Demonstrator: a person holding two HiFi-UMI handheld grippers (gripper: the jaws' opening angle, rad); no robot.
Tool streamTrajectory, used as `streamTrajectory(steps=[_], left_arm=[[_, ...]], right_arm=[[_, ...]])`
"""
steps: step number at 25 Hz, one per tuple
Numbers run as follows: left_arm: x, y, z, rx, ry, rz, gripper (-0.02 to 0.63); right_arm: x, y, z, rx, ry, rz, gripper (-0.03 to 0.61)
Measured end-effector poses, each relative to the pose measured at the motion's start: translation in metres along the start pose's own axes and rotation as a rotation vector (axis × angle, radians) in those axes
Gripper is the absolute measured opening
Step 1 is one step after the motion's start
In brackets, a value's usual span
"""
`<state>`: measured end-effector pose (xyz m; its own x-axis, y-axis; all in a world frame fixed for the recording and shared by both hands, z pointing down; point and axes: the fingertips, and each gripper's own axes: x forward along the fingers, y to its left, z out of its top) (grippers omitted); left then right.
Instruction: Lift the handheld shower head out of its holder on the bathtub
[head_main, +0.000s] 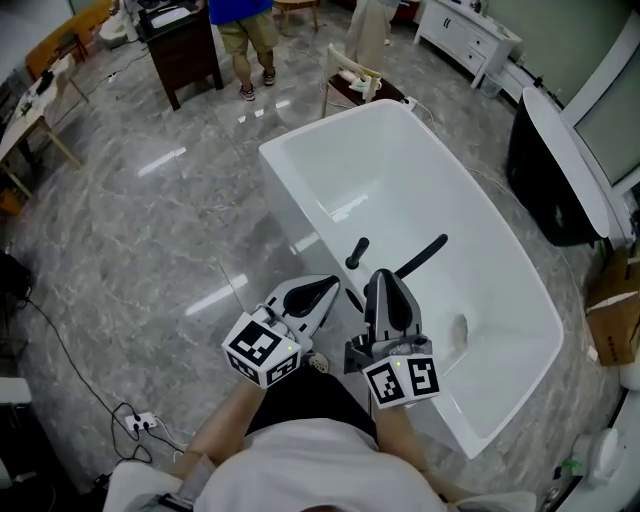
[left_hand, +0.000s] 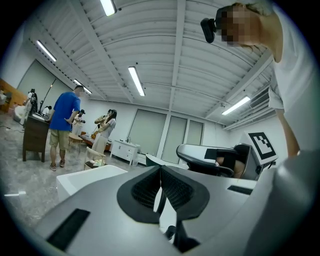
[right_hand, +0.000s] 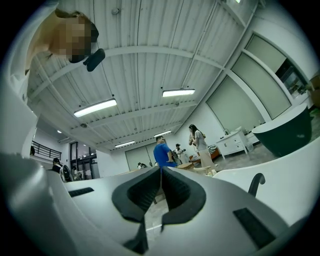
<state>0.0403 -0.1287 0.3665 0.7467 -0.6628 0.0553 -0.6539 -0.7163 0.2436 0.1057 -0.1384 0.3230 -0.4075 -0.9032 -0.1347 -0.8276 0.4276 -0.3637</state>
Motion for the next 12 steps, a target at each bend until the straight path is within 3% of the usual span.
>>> streamTrajectory(steps=[10, 12], left_arm=[[0.030, 0.019, 0.021, 0.000, -0.014, -0.063, 0.012], [0.035, 0.025, 0.021, -0.009, -0.011, -0.069, 0.012]], right_arm=[[0.025, -0.008, 0.018, -0.063, -0.032, -0.081, 0.027], [0.031, -0.012, 0.021, -0.070, -0.040, -0.108, 0.123]])
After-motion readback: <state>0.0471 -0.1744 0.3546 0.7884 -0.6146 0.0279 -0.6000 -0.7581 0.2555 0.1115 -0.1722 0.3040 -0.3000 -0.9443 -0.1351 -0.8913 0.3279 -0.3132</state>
